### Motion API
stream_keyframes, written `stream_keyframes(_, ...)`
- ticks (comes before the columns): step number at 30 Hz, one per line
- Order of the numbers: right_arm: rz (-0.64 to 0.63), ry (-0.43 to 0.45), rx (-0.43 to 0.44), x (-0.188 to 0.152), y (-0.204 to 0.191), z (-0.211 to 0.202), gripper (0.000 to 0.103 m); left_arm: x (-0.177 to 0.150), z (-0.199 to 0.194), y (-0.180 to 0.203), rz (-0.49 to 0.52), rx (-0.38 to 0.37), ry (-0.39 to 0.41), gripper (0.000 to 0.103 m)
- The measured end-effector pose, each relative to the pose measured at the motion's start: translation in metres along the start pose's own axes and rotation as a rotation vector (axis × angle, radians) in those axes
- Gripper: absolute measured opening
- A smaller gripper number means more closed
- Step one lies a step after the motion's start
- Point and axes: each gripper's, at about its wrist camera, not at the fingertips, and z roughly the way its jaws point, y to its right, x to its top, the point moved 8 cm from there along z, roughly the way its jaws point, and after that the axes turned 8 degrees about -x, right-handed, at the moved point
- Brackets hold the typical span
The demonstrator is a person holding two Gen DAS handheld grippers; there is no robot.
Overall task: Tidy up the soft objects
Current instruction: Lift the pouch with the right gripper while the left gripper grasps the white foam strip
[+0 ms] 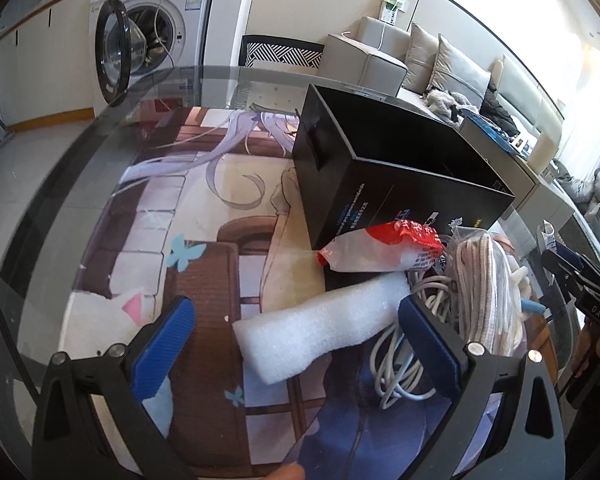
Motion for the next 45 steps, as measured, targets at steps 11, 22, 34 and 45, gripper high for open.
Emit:
stream_keyframes(11, -0.02, 0.043, 0.031, 0.007, -0.015, -0.012, 0.06, -0.005, -0.008, 0.004, -0.005, -0.061, 0.003, 0.067)
stream_keyframes(22, -0.046, 0.101, 0.067, 0.021, -0.035, -0.034, 0.06, 0.004, -0.036, 0.002, -0.004, -0.057, 0.082, 0.067)
stream_keyframes(34, -0.052, 0.15, 0.104, 0.04, -0.059, -0.049, 0.06, 0.025, -0.071, 0.008, 0.029, -0.057, 0.205, 0.063)
stream_keyframes(45, -0.051, 0.176, 0.121, 0.057, -0.069, -0.053, 0.06, 0.044, -0.072, 0.026, 0.087, -0.069, 0.238, 0.063)
